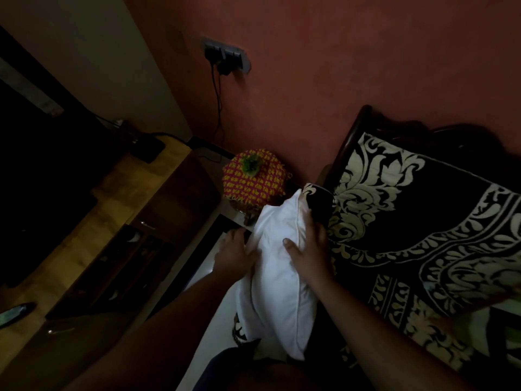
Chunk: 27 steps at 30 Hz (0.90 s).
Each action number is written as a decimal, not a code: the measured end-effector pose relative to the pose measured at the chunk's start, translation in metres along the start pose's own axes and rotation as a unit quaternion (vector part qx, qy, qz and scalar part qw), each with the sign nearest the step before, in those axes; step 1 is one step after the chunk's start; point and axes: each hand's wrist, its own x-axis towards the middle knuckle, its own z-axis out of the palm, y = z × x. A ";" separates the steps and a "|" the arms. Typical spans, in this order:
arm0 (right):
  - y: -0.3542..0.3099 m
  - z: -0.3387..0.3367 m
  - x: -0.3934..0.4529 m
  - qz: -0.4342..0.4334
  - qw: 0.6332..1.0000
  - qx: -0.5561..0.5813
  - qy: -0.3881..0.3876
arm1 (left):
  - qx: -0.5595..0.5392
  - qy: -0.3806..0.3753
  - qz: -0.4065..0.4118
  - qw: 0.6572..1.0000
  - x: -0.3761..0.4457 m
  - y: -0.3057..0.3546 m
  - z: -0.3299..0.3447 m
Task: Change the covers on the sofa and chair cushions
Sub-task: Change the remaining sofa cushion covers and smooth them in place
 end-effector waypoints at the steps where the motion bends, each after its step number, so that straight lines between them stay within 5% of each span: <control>1: -0.002 0.001 -0.005 -0.025 0.999 -0.016 0.013 | -0.045 -0.019 -0.028 0.998 0.002 0.002 0.003; 4: -0.002 0.008 -0.019 -0.071 0.997 -0.038 0.014 | -0.100 -0.069 -0.067 0.990 0.009 0.007 0.017; 8: 0.010 0.011 -0.032 -0.109 0.991 -0.073 -0.002 | -0.069 -0.030 -0.050 0.996 0.018 0.005 0.016; 13: 0.019 0.012 -0.036 -0.084 0.993 -0.084 -0.020 | 0.219 0.047 0.109 0.968 0.011 0.019 0.002; 17: 0.018 0.008 -0.031 -0.073 0.994 -0.076 -0.027 | 0.388 0.049 0.243 0.888 0.013 0.014 -0.004; 21: 0.012 0.009 -0.033 -0.072 0.992 -0.097 -0.035 | 0.520 0.061 0.361 0.772 0.020 0.007 -0.010; 24: 0.011 0.013 -0.034 -0.072 0.991 -0.112 -0.028 | 0.622 0.013 0.430 0.655 0.024 0.001 -0.018; 27: 0.010 0.013 -0.037 -0.065 0.990 -0.123 -0.027 | 0.693 -0.050 0.432 0.575 0.025 -0.001 -0.021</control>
